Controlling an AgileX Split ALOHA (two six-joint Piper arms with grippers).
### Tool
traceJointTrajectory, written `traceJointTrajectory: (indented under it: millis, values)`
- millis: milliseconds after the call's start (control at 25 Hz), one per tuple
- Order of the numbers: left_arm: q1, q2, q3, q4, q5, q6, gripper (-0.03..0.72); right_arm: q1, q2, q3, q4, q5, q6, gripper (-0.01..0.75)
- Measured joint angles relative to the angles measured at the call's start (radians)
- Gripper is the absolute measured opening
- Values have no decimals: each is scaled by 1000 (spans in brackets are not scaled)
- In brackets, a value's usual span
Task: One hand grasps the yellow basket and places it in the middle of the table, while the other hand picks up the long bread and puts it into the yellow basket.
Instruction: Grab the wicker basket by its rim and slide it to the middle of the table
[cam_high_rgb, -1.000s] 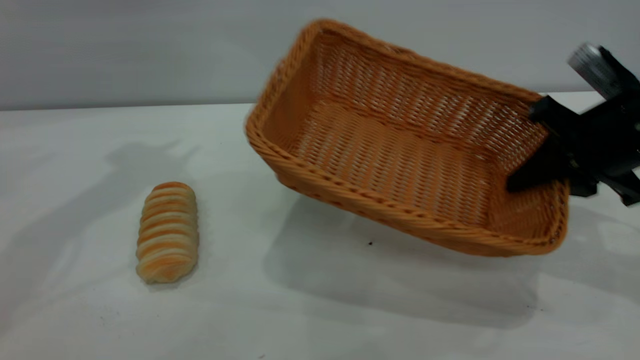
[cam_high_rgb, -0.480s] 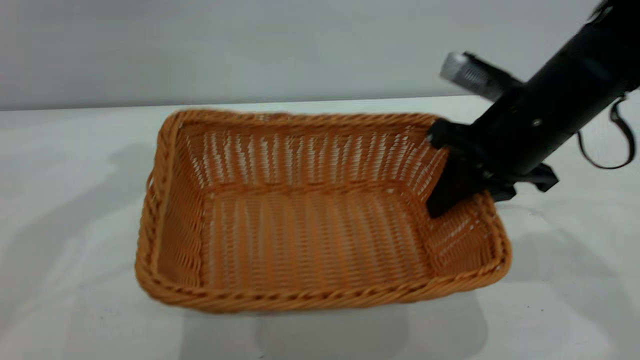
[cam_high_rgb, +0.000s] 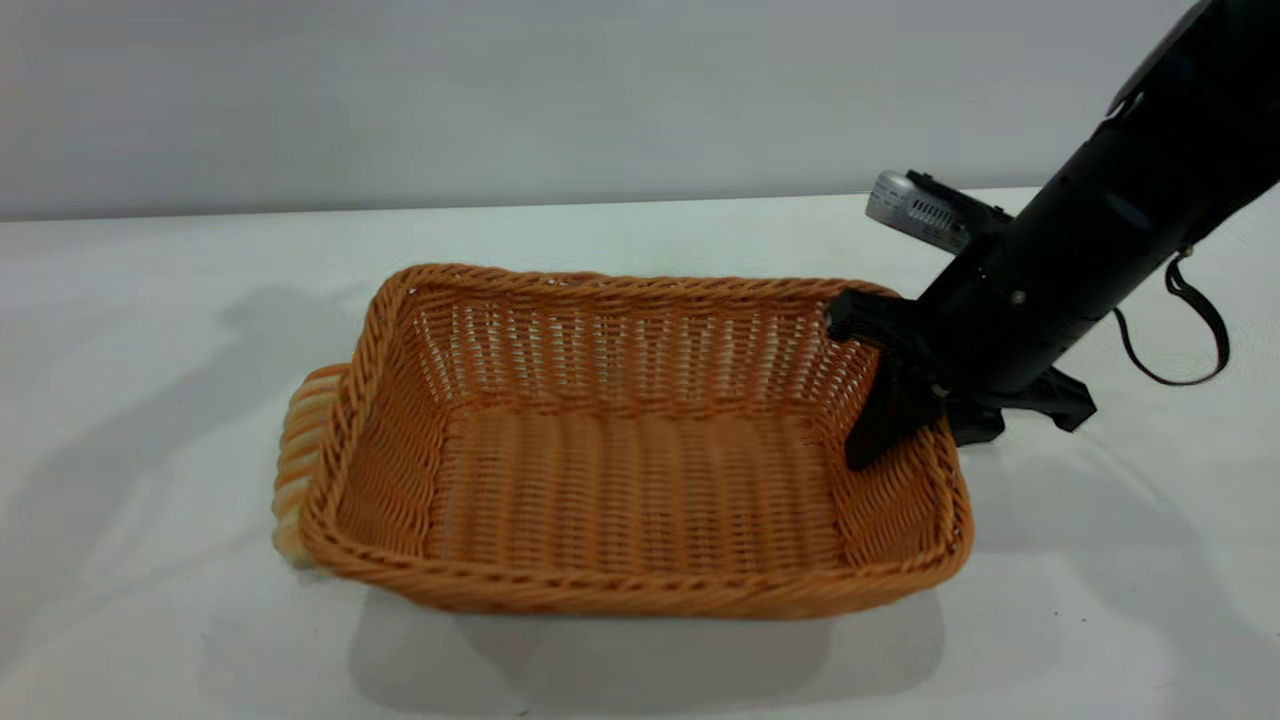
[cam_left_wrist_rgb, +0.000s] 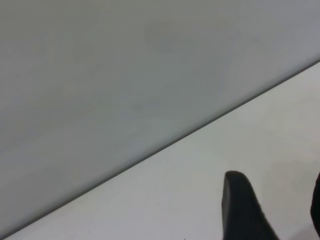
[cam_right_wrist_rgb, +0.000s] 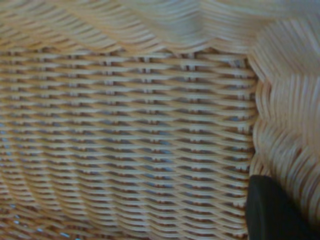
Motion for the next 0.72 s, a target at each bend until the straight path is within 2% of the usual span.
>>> traceJointTrajectory:
  millis: [400, 520, 720]
  values:
    - [0, 0, 0, 0, -1, 0, 405, 0, 8, -38, -59, -14, 5, 65]
    - [0, 0, 0, 0, -1, 0, 405, 0, 8, -39, -60, -15, 7, 138]
    - [0, 0, 0, 0, -2, 0, 405, 0, 8, -38, -63, -36, 7, 338]
